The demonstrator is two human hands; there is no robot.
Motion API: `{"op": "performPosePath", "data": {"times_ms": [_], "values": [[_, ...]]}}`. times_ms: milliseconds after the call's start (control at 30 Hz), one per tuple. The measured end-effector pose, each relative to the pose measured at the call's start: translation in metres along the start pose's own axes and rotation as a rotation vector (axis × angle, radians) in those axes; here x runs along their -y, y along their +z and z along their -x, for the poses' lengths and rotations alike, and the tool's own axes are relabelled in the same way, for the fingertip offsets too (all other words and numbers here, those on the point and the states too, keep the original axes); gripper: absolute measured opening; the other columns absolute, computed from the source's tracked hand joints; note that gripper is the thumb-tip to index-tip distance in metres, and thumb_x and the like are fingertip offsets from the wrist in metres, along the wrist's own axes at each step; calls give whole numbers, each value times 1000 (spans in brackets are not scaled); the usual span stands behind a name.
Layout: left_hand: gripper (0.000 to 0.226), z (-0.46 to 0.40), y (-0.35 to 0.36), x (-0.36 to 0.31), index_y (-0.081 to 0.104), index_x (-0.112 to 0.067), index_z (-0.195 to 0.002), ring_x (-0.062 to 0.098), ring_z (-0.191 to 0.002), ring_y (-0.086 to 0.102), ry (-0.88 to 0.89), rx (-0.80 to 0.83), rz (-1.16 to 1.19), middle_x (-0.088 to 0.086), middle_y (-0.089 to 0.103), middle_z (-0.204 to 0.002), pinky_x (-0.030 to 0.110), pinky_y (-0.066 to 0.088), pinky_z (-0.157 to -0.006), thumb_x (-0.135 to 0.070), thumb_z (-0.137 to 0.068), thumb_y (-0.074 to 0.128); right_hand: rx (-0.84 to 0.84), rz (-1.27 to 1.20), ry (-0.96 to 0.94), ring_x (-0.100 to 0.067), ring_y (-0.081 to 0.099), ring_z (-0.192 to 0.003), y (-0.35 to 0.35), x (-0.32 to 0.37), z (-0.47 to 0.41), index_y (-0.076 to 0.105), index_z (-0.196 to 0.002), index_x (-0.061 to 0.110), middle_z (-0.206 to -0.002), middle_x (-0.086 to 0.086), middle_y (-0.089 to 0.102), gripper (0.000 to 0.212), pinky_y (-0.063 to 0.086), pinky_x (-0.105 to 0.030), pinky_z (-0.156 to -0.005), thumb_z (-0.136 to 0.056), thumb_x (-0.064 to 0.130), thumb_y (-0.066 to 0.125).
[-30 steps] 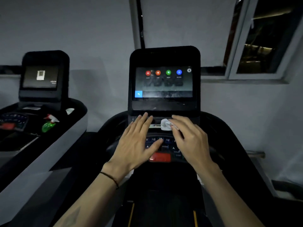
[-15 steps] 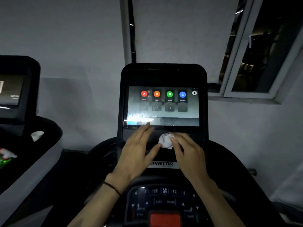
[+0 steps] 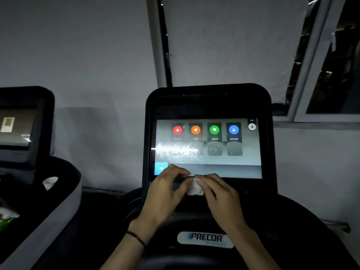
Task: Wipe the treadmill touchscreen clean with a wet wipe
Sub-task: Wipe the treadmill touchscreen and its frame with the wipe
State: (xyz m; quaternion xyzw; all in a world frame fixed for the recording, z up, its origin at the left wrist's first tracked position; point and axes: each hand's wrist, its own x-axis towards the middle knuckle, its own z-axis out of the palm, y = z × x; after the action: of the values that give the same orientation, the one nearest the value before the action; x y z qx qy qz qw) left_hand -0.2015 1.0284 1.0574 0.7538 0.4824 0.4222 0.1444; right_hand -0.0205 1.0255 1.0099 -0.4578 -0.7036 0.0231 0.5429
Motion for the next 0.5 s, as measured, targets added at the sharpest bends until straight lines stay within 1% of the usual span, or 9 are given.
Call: {"op": "performPosePath", "data": {"times_ms": [67,133,200,267,333,400,467,500], "values": [[24,-6,-2,10,73,-26,-103,4,-96,68,-19,26,-27,-18,68,-100,35,58,-84,-45,-93,61,23,-19,7,-4,69,-91,13,-4,-8,76,-111,20,-106,13,71,31,55,-23,-76,-102,32,49],[24,-8,-4,22,73,-26,-98,6,-93,68,-44,36,-45,-17,68,-97,36,58,-81,-45,-93,59,55,-47,-12,-4,68,-92,25,-5,-12,76,-111,18,-106,11,72,31,53,-17,-79,-101,30,49],[16,-11,-7,33,73,-23,-95,8,-92,68,-85,37,-19,-15,69,-95,35,58,-82,-36,-94,63,94,-75,-26,-4,67,-94,33,-5,-18,75,-112,17,-107,10,72,33,52,-17,-80,-102,33,48],[5,-15,-11,41,73,-20,-92,9,-91,69,-115,34,27,-14,69,-94,30,57,-84,-20,-95,69,130,-81,-1,-5,67,-96,40,-5,-22,74,-115,18,-109,10,72,36,53,-19,-80,-104,37,46],[15,-18,-17,46,72,-21,-87,9,-90,68,-141,29,64,-14,70,-92,22,54,-82,-8,-94,70,158,-99,68,-5,67,-98,44,-4,-23,74,-117,19,-110,11,72,38,52,-21,-83,-104,38,44],[23,-25,-24,51,69,-24,-81,8,-85,67,-167,22,96,-15,69,-87,16,50,-77,-4,-93,70,152,-144,136,-4,67,-98,47,-1,-25,74,-118,20,-108,13,71,41,52,-24,-83,-104,42,43],[24,-32,-31,54,68,-23,-78,5,-81,66,-204,-10,153,-16,69,-86,13,48,-74,-5,-94,70,135,-171,154,-6,67,-94,48,1,-27,74,-112,21,-102,15,69,37,52,-26,-80,-104,42,44],[21,-36,-35,56,69,-20,-79,4,-79,66,-229,-34,191,-14,70,-86,14,48,-74,-5,-95,69,130,-180,149,-8,66,-89,48,1,-28,72,-106,21,-97,16,67,33,52,-28,-76,-103,40,46]]}}
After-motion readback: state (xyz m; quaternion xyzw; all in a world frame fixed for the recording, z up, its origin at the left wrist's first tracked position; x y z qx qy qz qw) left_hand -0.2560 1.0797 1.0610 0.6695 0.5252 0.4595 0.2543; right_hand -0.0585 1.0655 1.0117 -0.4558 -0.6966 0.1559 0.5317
